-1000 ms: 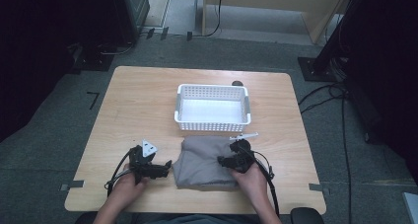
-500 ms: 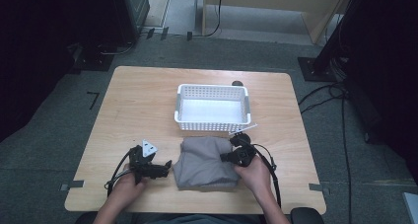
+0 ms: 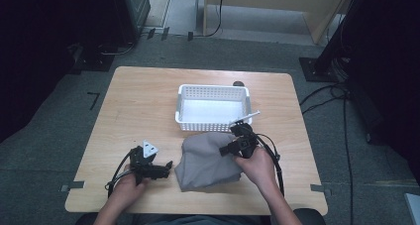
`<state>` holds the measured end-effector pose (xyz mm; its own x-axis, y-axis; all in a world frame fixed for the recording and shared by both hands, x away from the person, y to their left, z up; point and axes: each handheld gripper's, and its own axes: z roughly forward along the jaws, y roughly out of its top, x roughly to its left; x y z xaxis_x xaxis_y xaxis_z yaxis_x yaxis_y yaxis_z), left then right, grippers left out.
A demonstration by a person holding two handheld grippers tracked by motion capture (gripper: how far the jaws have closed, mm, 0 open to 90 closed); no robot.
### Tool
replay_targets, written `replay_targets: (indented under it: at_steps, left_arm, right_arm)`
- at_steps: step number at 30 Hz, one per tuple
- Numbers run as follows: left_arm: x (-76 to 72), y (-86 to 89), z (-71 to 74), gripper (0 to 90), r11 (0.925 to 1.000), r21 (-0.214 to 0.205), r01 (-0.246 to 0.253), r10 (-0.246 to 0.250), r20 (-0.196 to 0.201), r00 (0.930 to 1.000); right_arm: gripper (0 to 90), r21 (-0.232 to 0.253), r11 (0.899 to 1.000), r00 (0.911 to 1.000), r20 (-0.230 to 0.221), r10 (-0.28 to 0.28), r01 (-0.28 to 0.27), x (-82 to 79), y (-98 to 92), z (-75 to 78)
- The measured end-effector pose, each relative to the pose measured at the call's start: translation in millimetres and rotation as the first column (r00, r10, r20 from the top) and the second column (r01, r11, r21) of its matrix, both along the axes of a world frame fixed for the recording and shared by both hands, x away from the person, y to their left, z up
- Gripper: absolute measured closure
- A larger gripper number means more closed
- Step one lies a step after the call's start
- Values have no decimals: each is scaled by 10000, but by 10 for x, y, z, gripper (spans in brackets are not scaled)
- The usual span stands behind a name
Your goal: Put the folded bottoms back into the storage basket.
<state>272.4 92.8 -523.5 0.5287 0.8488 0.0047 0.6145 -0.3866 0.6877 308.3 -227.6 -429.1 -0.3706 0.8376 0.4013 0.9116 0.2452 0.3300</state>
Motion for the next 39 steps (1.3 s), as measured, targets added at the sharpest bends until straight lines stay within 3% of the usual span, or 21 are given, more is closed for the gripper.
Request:
replay_targets:
  at_steps: [16, 22, 30, 39]
  left_arm:
    - [1, 3, 2, 0, 10000, 30, 25, -25, -11, 10000]
    - [0, 0, 1, 0, 10000, 1, -6, 6, -7, 10000]
    - [1, 2, 1, 0, 10000, 22, 10, -10, -4, 10000]
    - [0, 1, -1, 0, 10000, 15, 6, -6, 8, 10000]
  right_arm:
    - [757, -16, 9983, 9976, 377, 578, -578, 125, 64, 667]
    - [757, -181, 9972, 9941, 798, 738, -726, 230, 63, 1037]
    - [756, -140, 9970, 9891, 1258, 771, -759, 467, 60, 1378]
    - [756, -144, 9991, 9905, 1315, 411, -395, 830, 94, 1543]
